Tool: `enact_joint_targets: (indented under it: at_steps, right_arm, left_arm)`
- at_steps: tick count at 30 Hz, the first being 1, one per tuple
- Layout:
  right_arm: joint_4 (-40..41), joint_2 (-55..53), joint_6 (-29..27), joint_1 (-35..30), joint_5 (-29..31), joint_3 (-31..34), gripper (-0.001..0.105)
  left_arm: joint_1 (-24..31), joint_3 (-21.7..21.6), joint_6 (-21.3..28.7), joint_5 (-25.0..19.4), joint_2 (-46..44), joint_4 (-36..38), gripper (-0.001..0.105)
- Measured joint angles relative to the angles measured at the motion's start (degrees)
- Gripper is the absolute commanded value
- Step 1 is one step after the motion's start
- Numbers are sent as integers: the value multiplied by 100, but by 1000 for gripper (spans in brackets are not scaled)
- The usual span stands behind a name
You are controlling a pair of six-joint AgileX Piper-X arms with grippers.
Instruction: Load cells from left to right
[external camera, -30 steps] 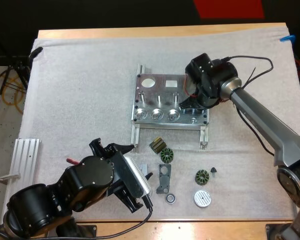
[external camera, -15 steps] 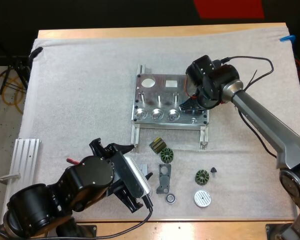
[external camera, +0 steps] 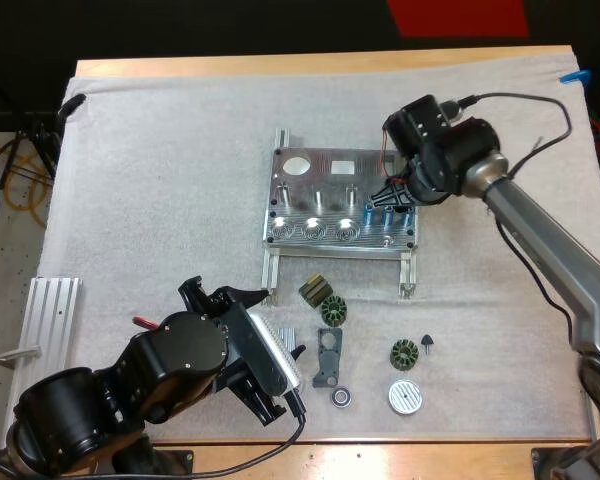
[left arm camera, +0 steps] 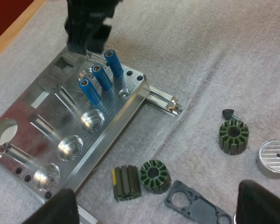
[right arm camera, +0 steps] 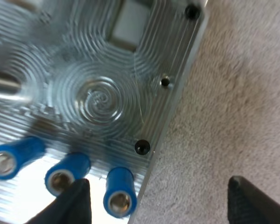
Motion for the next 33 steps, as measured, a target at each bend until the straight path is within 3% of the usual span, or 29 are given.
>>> enact_joint_targets:
  at_steps: [5,8,12,16,19,22,28,33]
  right_arm:
    - [17,-452,0,0,9,0,61]
    - [-81,-756,-238,0,9,0,61]
    - [-518,-1087,-705,-68,15,0,61]
    - [-787,-1253,-829,-300,-1,0,61]
    - [-844,-1343,-860,-690,-266,0,61]
    - [-843,-1434,-859,-1098,-513,0,61]
    - [-843,-1757,-859,-1959,-561,0,61]
    - [-730,-2315,-859,-2561,-574,0,61]
  left_arm:
    - [44,0,0,-39,0,0,68]
    - [358,0,61,-39,0,0,68]
    - [1309,0,558,-39,182,-306,68]
    - [2494,0,1046,472,485,-1075,68]
    - [3259,0,1080,905,707,-1559,68]
    - [3915,0,1080,1058,924,-1845,68]
    - [4868,0,1210,1135,1121,-1966,68]
    - [5312,0,1332,1133,885,-1755,68]
